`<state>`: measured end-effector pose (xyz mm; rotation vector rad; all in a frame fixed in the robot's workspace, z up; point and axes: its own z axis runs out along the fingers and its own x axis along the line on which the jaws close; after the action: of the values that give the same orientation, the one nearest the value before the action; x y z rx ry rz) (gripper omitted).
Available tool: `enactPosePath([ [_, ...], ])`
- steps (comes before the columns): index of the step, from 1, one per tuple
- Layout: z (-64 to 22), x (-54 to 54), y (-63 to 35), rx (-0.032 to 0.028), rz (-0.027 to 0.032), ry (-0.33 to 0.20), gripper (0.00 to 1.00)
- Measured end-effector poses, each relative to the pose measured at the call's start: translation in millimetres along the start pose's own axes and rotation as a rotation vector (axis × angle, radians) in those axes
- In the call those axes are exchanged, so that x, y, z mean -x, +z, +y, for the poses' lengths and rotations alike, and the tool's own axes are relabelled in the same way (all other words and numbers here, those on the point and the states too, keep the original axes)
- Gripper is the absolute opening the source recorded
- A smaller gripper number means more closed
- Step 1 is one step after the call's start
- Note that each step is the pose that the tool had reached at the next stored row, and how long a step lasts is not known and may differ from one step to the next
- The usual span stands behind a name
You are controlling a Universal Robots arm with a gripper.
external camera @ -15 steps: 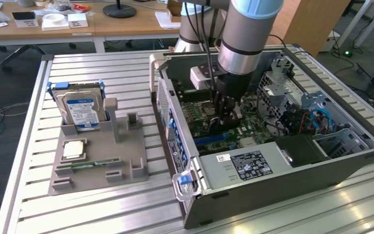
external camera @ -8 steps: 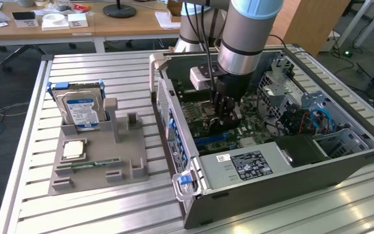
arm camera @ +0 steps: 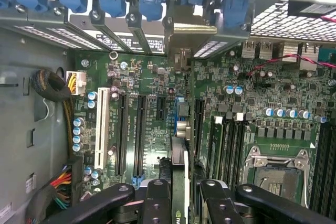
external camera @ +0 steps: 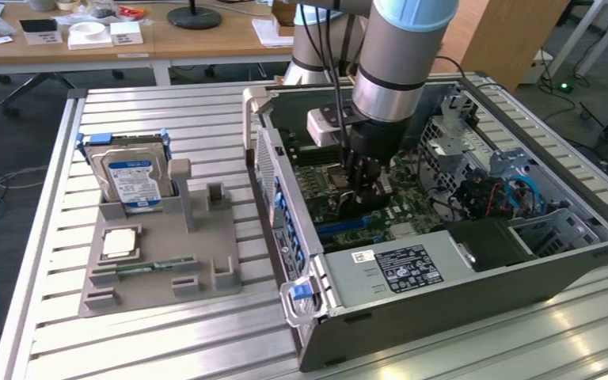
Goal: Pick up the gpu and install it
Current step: 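Insert the gpu into the slot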
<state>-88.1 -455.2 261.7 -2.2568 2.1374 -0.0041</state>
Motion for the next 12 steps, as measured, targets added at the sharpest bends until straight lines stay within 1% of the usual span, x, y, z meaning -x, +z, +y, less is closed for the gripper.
enactPosePath([
  [6, 3.1, 0.1, 0.3, 0.0001, 0.0001, 0.000, 0.26],
  [12, 3.6, 0.1, 2.8, 0.0001, 0.0004, 0.003, 0.26],
])
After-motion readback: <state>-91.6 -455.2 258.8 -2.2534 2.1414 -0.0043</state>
